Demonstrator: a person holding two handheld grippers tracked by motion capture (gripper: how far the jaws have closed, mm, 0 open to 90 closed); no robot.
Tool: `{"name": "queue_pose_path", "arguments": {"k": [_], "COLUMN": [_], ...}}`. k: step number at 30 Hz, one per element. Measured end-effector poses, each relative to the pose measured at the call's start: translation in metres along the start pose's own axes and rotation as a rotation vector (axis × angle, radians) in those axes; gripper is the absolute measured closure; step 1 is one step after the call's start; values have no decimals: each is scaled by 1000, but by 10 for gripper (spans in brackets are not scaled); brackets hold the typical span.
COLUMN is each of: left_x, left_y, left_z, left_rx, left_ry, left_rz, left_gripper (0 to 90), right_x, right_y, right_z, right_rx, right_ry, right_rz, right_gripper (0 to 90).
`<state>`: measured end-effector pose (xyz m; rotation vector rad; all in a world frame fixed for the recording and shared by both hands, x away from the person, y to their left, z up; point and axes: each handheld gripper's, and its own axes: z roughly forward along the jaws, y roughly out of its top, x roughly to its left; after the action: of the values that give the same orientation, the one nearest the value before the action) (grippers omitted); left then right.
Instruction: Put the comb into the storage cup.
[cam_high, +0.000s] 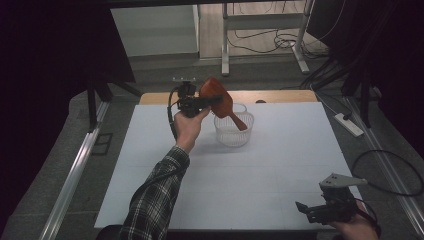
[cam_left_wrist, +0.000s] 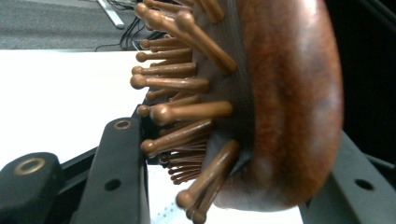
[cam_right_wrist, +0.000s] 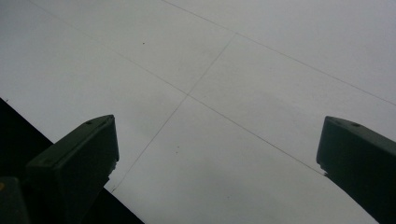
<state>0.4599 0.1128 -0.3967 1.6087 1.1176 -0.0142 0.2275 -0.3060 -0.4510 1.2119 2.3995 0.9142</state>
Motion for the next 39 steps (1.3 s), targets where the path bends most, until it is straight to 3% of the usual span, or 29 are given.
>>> {"name": "queue_pose_path", "arguments": {"k": [21,39], "left_x": [3,12], "left_y": [-22,-39], "left_z": [20,27], "left_rx": [30,16], "left_ry": [29,54], "left_rz": [10,-28], "left_gripper": [533,529], "right_x": [-1,-1], "right_y": [0,1], "right_z": [1,2], "right_rx": [13,25], "right_ry": [2,1], "right_rz": [8,7], "right_gripper": [0,0]}}
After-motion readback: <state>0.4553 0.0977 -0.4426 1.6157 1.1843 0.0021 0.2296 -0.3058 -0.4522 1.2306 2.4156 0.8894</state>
